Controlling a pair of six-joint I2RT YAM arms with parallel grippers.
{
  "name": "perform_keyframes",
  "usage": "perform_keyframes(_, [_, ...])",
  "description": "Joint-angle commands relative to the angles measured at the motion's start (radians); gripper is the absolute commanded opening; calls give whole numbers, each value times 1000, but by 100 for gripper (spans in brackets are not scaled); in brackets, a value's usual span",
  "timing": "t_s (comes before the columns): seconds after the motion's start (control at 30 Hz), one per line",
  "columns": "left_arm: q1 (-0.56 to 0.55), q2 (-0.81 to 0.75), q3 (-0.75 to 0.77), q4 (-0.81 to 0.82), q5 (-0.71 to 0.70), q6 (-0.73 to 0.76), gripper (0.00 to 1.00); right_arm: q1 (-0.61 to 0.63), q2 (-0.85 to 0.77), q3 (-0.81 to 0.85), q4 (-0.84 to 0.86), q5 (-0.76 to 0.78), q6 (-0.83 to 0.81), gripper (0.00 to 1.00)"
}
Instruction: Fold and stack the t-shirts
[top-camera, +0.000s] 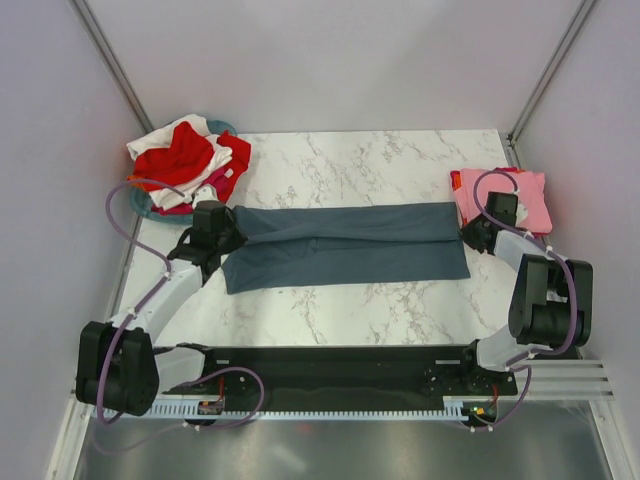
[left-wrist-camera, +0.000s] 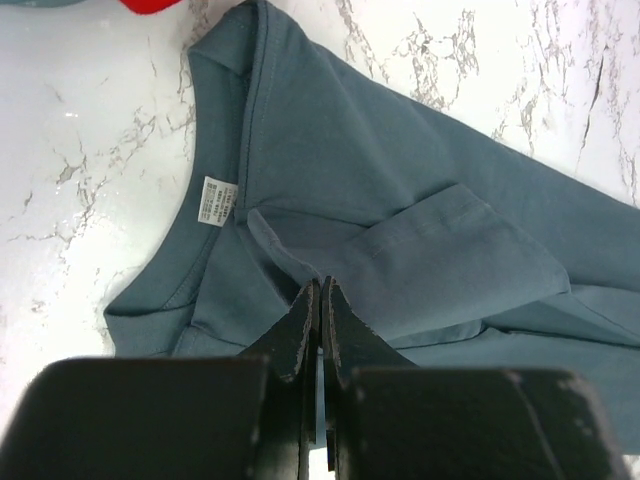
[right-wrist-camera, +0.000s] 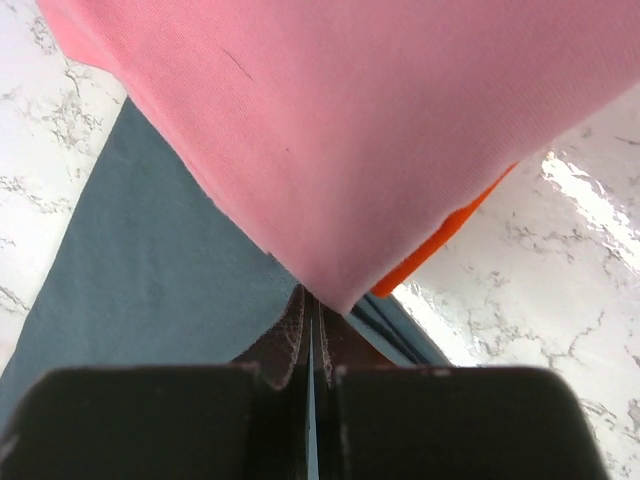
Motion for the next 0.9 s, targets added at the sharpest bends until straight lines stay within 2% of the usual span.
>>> perform_keyframes(0.0, [0,-39,-34,49,-12,-31,2,-7,-38,-25,42,42,6,0])
perform_keyframes(0.2, [-1,-72,-86,49,25,-42,2,-7,-41,-45,56,43,14,0])
perform_keyframes(0.3, [0,-89,-119,48,42,-36,2,-7,-34,-47,56,43,9,11])
perform_keyframes(0.33, [-1,-94,-129,48,46,-36,2,-7,-34,-48,55,43,9,23])
perform_keyframes(0.37, [0,-105,-142,46,63,-41,4,-5,-37,-50,56,48,11,29])
perform_keyframes(0.43, [-1,-125,-182,54,84,-50,11,-7,-57,-62,56,60,14,41])
perform_keyframes(0.47, [0,-135,-197,64,104,-62,14,-2,-70,-67,55,66,13,42])
perform_keyframes(0.5, [-1,-166,-224,68,114,-65,23,1,-86,-71,47,101,11,43])
perform_keyframes(0.57, [-1,-201,-246,68,131,-68,33,14,-141,-70,32,146,3,51])
perform_keyframes(0.6, [-1,-239,-246,40,140,-67,41,21,-156,-62,26,155,-6,53])
perform_keyframes(0.63, [-1,-264,-238,13,166,-64,45,27,-185,-55,18,166,-24,55])
perform_keyframes(0.67, [-1,-285,-232,-9,170,-62,48,42,-199,-42,7,174,-29,55])
perform_keyframes(0.7, [-1,-307,-222,-46,174,-61,55,53,-210,-26,-6,178,-37,56])
perform_keyframes(0.77, [0,-350,-203,-84,163,-56,60,94,-241,-15,-4,140,-47,55])
perform_keyframes(0.8, [0,-350,-179,-98,152,-57,66,114,-247,-12,18,116,-50,55])
perform_keyframes(0.87, [11,-309,-148,-124,161,-62,70,174,-238,-7,53,-5,-57,55])
